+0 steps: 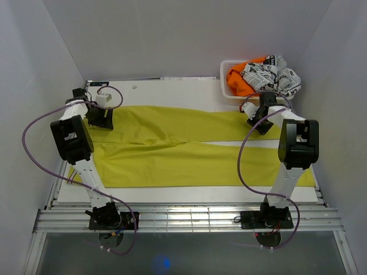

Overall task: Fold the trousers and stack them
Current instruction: Flatten the trousers out, then fold the trousers

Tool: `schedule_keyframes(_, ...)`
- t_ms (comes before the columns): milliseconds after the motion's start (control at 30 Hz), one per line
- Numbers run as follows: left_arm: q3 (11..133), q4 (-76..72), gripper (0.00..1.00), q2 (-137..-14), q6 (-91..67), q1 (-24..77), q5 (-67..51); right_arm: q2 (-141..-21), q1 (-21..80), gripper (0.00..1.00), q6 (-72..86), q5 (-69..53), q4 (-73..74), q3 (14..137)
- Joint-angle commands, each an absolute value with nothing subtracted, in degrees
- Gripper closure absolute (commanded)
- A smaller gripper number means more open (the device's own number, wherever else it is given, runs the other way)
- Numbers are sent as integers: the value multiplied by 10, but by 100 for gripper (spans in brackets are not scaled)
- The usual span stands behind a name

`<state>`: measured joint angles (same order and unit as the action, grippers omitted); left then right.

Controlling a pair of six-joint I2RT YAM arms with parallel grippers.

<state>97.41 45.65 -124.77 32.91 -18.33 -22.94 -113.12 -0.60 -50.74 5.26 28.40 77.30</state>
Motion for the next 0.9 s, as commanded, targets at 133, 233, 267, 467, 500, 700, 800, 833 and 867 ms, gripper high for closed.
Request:
schedule_keyframes(133,887,518,25,-1209,455,-226,-175,-1079,-3,69,-575,35,426,625)
schedule_keyframes(233,884,530,24,-1181,501,-240,-203,-1036,0,68,-579,10,448,607)
schedule_keyframes(267,890,536,23,-1173,518,-244,-220,-1028,-1,68,-578,-16,457,614)
schedule_keyframes(467,976,557,12,-1116,530,-246,-377,-998,-6,50,-575,-98,546,792)
schedule_keyframes(500,992,554,11,-1115,526,-245,-387,-998,-11,41,-578,-100,545,814)
schedule_keyframes(700,1138,499,6,-1189,472,-245,-416,-1071,-60,23,-609,-78,519,946)
schedule_keyframes(800,1181,503,6,-1242,492,-245,-414,-1113,-77,27,-626,-83,503,982)
schedule_keyframes(833,1198,503,5,-1253,513,-245,-412,-1124,-83,29,-642,-88,489,983)
schedule_keyframes(867,1206,504,5,-1263,524,-245,-410,-1129,-85,30,-653,-94,482,983)
